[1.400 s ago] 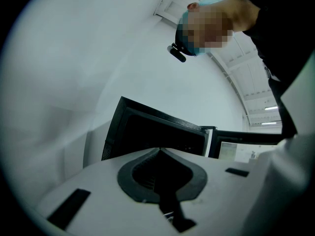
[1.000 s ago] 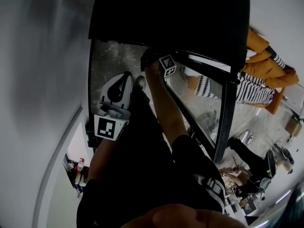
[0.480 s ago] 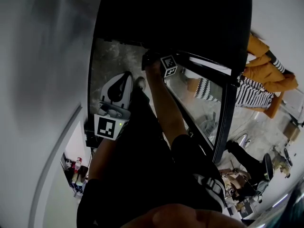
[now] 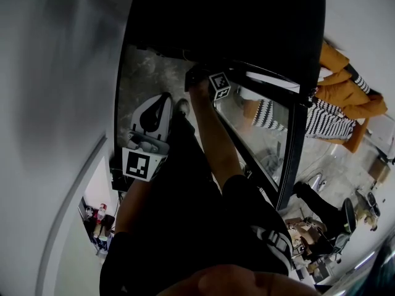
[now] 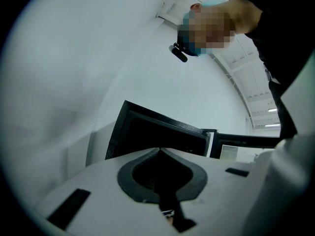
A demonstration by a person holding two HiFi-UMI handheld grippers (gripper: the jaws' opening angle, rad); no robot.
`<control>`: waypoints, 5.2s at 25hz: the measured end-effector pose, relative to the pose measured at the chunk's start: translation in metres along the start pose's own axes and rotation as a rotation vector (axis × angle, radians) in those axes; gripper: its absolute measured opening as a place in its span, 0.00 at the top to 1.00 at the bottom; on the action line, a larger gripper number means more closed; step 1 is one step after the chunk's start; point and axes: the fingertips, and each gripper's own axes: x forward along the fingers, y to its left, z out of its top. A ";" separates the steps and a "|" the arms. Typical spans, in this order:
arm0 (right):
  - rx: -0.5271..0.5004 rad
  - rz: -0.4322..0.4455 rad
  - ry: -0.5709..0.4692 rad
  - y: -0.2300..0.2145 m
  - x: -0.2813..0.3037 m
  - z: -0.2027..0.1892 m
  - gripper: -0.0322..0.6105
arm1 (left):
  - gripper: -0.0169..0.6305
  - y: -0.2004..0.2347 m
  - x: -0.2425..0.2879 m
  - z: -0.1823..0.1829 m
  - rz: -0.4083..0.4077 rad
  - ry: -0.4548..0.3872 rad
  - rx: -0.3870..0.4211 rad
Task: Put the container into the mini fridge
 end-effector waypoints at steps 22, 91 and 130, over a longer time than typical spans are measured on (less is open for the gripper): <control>-0.310 0.017 0.029 0.043 -0.087 -0.023 0.48 | 0.97 -0.014 -0.061 0.057 -0.067 -0.099 -0.010; -1.268 -0.232 0.387 0.026 0.007 -0.058 0.79 | 0.97 0.005 -0.024 0.013 0.032 0.015 0.043; -1.237 -0.155 0.210 0.195 -0.266 -0.130 0.88 | 0.97 -0.022 -0.195 0.123 -0.140 -0.072 0.057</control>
